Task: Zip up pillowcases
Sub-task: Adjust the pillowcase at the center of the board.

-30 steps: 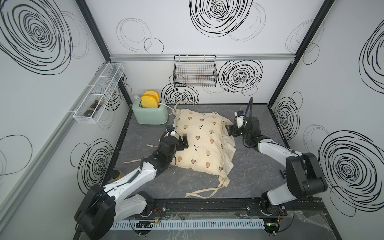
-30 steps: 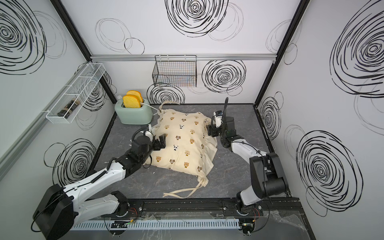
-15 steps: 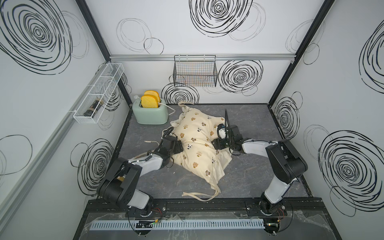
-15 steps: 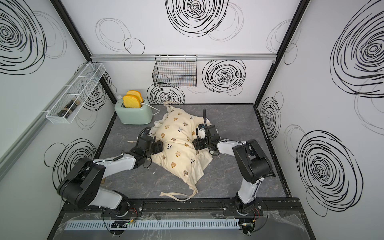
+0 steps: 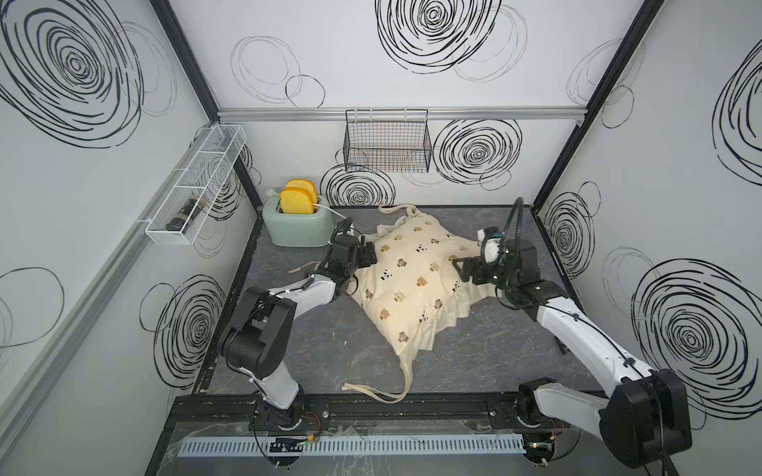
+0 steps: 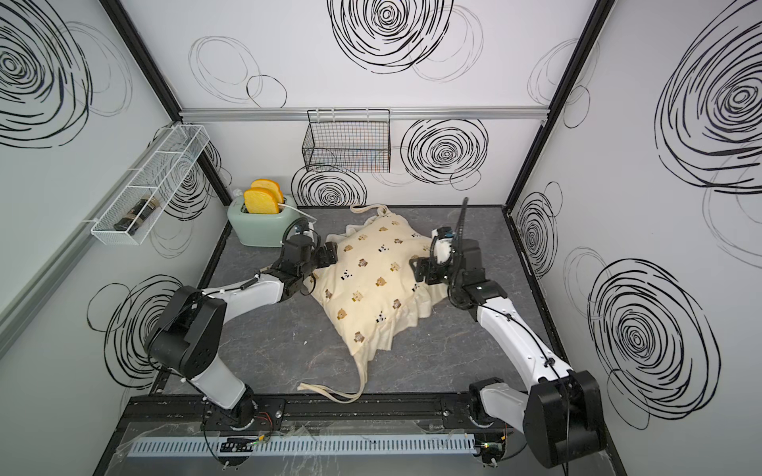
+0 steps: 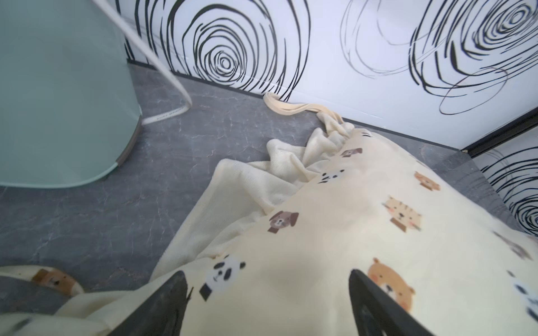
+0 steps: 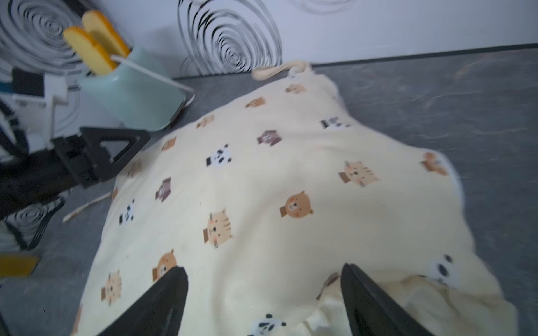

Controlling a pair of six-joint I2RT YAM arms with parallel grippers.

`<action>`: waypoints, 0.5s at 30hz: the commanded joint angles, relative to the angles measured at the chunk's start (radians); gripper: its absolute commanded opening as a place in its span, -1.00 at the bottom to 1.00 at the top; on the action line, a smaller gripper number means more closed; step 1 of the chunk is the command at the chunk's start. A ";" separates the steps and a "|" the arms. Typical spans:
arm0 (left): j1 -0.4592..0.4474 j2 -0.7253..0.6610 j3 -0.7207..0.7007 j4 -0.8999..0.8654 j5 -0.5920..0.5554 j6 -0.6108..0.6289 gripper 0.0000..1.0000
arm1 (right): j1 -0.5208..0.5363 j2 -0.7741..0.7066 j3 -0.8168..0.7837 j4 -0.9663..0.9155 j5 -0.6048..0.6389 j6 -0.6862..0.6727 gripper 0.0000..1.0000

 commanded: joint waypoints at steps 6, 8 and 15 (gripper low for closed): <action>-0.069 -0.304 -0.198 -0.148 0.015 -0.033 0.93 | -0.140 0.233 0.094 -0.010 -0.063 0.010 0.92; -0.125 -0.349 -0.294 -0.130 0.014 -0.092 0.95 | -0.159 0.319 0.105 0.086 -0.029 0.006 0.94; -0.185 -0.272 -0.433 0.035 0.034 -0.225 0.82 | -0.164 0.648 0.331 -0.015 -0.108 0.001 0.60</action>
